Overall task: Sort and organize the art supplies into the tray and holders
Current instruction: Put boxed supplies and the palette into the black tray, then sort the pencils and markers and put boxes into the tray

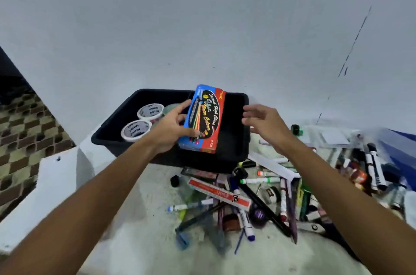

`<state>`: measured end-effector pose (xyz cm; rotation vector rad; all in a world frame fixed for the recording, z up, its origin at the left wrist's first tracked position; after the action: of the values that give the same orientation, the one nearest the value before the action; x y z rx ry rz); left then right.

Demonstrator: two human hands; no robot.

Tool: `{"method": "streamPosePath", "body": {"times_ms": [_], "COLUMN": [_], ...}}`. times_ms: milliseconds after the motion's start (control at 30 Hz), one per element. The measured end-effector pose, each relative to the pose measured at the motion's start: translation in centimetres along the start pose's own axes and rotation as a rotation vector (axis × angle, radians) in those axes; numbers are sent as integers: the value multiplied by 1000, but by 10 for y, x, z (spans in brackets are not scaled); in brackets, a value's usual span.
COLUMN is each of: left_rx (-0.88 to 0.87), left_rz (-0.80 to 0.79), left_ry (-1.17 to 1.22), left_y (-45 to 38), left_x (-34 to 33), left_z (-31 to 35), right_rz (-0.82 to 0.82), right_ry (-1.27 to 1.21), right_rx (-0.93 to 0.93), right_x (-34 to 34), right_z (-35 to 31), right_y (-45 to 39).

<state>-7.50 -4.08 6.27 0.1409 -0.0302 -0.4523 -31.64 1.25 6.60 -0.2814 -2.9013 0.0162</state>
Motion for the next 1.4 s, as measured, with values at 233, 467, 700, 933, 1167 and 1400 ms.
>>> {"method": "streamPosePath", "body": {"times_ms": [233,467,700,933,1167,1400], "left_rx": [116,253,288,279,237,192], "left_rz": [-39,-90,-113,-86,-74,-108], "left_ry": [-308,-348,-600,-747,-883,-998], "left_y": [-77,-96,-95,-92,-89,-91], "left_x": [-13,-29,-38,-38,-43,-42], "left_z": [-25,-52,-49,-46,-46,-49], "right_rz": [-17,-30,-38,-43,-29,2], "right_ry": [421,368,327,314,258,201], "right_rx": [86,74,84,93,101,134], "right_x": [-10,-9,-8,-7,-7,-7], "right_z": [45,49,54,58,65,70], "right_y": [-3,-6,-6,-5,-4,3]}}
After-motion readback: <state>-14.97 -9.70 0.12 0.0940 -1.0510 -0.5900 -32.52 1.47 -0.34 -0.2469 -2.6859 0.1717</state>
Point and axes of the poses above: each hand's wrist, its own y-axis away from the middle knuckle, its own x-axis out of the back of the hand, z = x × y, the point moved 1 cm from there along -y, towards the middle knuckle, and after that the axes turned 2 degrees about -y, right-handed, at the moved point
